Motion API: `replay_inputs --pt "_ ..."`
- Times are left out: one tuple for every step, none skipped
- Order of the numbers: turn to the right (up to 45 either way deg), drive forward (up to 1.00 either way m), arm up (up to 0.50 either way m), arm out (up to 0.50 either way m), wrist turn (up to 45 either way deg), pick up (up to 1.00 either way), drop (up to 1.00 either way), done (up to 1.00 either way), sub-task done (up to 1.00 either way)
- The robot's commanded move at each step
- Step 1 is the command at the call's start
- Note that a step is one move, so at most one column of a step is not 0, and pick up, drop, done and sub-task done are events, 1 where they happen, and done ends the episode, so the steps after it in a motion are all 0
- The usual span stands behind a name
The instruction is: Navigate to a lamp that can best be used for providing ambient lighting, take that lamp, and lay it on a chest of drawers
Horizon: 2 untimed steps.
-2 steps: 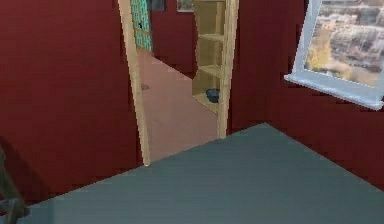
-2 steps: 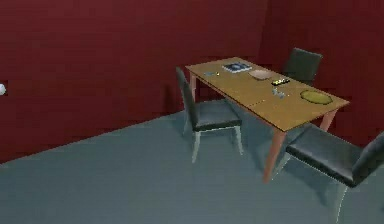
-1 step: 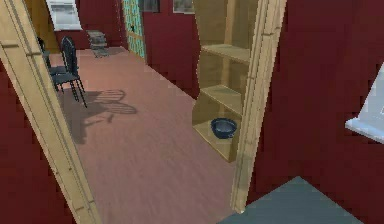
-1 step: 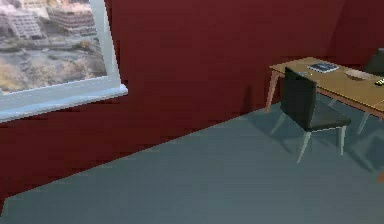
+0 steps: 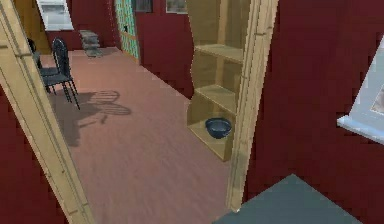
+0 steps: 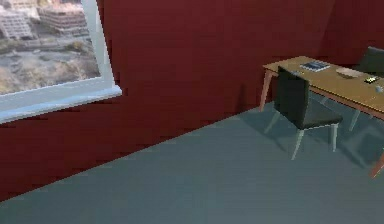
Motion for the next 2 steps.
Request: replay_inputs --pt "18.0 0.0 0.0 0.0 0.0 0.0 0.0 0.0 0.0" --pt "0.0 0.1 0.0 0.0 0.0 0.0 0.0 0.0 0.0"
